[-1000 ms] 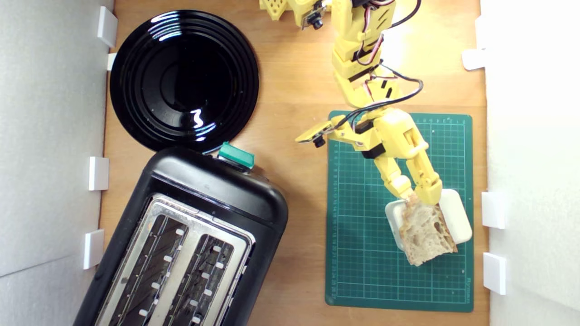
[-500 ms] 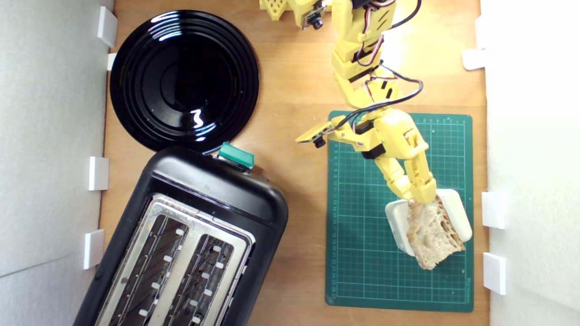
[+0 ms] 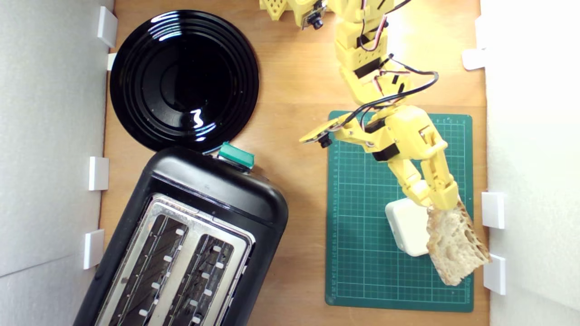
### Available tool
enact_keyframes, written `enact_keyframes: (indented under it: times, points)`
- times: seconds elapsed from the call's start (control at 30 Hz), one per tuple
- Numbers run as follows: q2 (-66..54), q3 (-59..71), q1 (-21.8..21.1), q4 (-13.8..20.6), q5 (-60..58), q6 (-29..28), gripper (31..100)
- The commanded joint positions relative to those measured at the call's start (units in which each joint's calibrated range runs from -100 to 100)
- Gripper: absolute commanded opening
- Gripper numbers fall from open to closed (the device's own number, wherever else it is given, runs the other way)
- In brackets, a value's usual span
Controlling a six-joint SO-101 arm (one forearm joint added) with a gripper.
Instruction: Pick bread and place in toaster
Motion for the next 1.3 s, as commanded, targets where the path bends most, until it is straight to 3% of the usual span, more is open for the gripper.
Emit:
enact_keyframes:
  times: [0.0,0.07,0.27,0.47,0.6,0.83,1.13,1.27]
  points:
    - [-18.45,-2.07,-0.15,0.54,13.59,0.34,55.6]
    - [-25.44,-2.16,0.01,1.44,19.74,0.39,55.6]
    - [-42.74,-2.16,2.43,9.69,33.22,0.39,55.6]
    - [-55.3,-2.25,4.93,13.77,43.71,2.22,55.6]
    - [-57.22,-2.79,5.17,12.87,47.89,7.61,55.6]
    - [-56.97,-13.69,8.47,6.25,61.8,17.6,55.6]
    - [-59.21,-20.86,13.63,6.52,71.19,25.92,55.6]
    - [-60.05,-23.49,17.82,6.07,72.81,28.48,55.5]
